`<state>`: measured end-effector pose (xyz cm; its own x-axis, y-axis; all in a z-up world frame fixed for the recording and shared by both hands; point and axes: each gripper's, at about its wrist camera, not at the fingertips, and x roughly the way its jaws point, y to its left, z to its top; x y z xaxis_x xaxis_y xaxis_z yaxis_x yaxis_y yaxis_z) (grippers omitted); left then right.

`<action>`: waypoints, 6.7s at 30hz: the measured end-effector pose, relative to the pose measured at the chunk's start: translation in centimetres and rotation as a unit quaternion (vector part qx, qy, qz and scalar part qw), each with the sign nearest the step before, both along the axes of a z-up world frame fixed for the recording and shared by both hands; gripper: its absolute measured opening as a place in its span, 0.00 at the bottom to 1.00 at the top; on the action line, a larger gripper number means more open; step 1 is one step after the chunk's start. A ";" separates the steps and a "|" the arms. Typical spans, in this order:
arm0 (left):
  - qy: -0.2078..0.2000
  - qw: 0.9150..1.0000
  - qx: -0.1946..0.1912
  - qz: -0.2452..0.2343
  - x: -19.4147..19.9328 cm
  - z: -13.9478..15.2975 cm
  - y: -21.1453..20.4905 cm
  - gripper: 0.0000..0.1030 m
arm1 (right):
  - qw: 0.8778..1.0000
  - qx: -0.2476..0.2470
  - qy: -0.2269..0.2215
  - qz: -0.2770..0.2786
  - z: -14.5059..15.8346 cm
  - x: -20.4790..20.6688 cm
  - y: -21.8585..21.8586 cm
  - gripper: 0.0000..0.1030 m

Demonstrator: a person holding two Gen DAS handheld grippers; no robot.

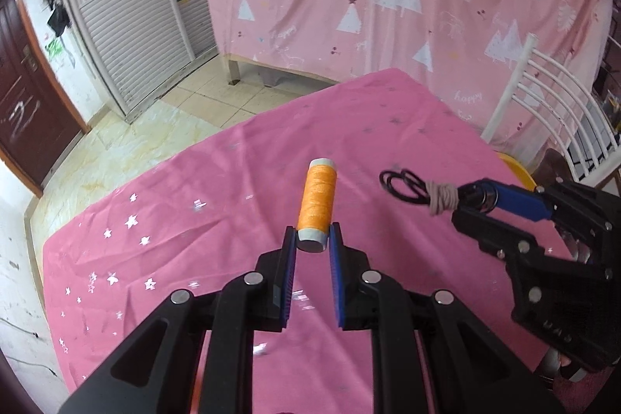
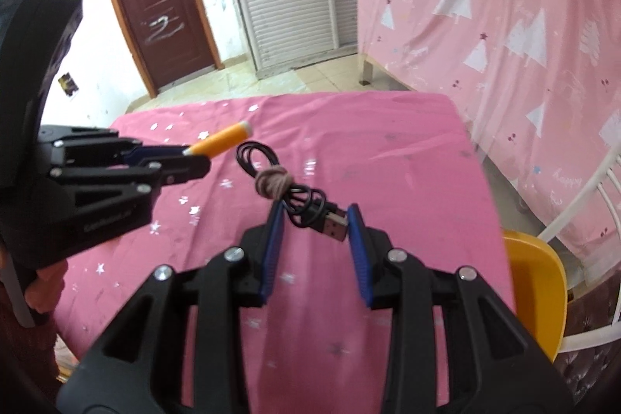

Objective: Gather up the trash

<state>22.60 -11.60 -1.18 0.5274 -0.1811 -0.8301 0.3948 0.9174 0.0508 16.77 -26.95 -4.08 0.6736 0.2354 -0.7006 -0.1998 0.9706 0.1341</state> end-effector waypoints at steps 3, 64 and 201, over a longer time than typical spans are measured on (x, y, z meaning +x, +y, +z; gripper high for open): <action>-0.002 1.000 0.006 -0.014 -0.7 0.3 -2.2 0.10 | 1.000 0.009 -0.006 -0.017 0.2 -0.5 -2.1 0.31; 0.044 0.997 0.030 -0.051 -2.2 0.6 -23.6 0.10 | 0.979 0.080 0.004 -0.188 -5.8 -2.4 -23.4 0.31; -0.188 0.959 -0.096 0.188 -15.1 0.7 12.7 0.92 | 0.987 0.011 -0.155 -0.033 0.9 -10.2 4.2 0.95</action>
<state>7.54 1.13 -0.46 0.8410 -0.0500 -0.5388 0.0206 0.9980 -0.0605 6.52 -22.70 -3.19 0.8691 0.1957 -0.4542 -0.1701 0.9806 0.0969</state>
